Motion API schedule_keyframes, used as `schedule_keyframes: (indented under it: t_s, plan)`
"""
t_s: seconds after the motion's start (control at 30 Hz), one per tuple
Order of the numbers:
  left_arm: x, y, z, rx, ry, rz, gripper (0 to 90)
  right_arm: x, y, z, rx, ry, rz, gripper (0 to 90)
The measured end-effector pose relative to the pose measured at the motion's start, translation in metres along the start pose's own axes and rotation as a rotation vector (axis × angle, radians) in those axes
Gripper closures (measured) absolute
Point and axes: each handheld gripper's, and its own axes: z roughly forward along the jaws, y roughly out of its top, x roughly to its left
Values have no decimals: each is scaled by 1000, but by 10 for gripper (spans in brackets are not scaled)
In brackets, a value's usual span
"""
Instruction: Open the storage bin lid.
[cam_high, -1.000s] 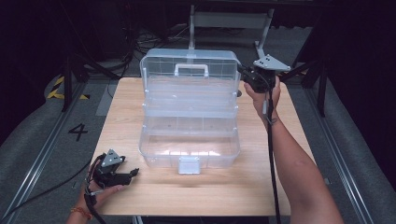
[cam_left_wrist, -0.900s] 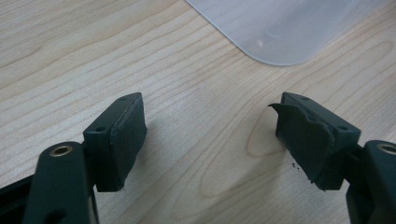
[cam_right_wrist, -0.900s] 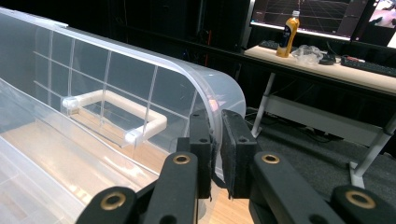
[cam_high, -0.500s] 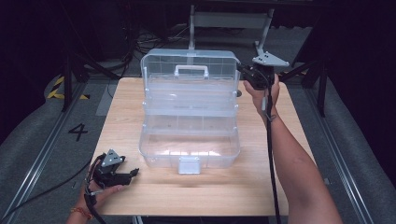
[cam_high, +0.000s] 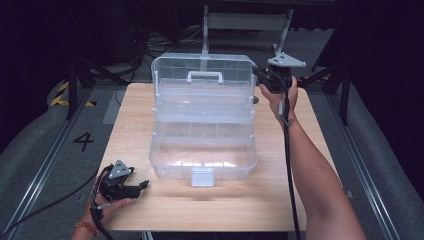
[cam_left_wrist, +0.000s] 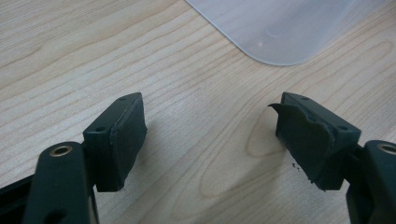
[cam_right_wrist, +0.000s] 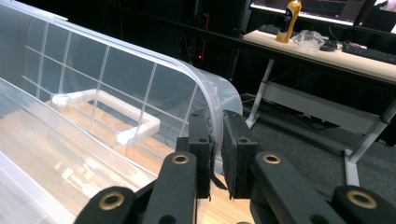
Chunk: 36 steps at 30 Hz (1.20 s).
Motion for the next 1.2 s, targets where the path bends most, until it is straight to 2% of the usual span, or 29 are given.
schedule_keyframes:
  t_s: [0.2, 0.43, 0.67, 1.2]
  plan:
    - [0, 0, 0, 0, 0, 0, 249, -2, 1, 7, 19, -7, -6, 830]
    - [0, 0, 1, -4, 1, 1, 246, -6, -1, 19, 38, -6, 18, 828]
    - [1, 1, 1, -1, -2, 11, 238, -9, -3, 30, 58, -20, 9, 826]
    - [1, 1, 1, 2, -6, 13, 235, -15, -7, 48, 104, -26, 31, 823]
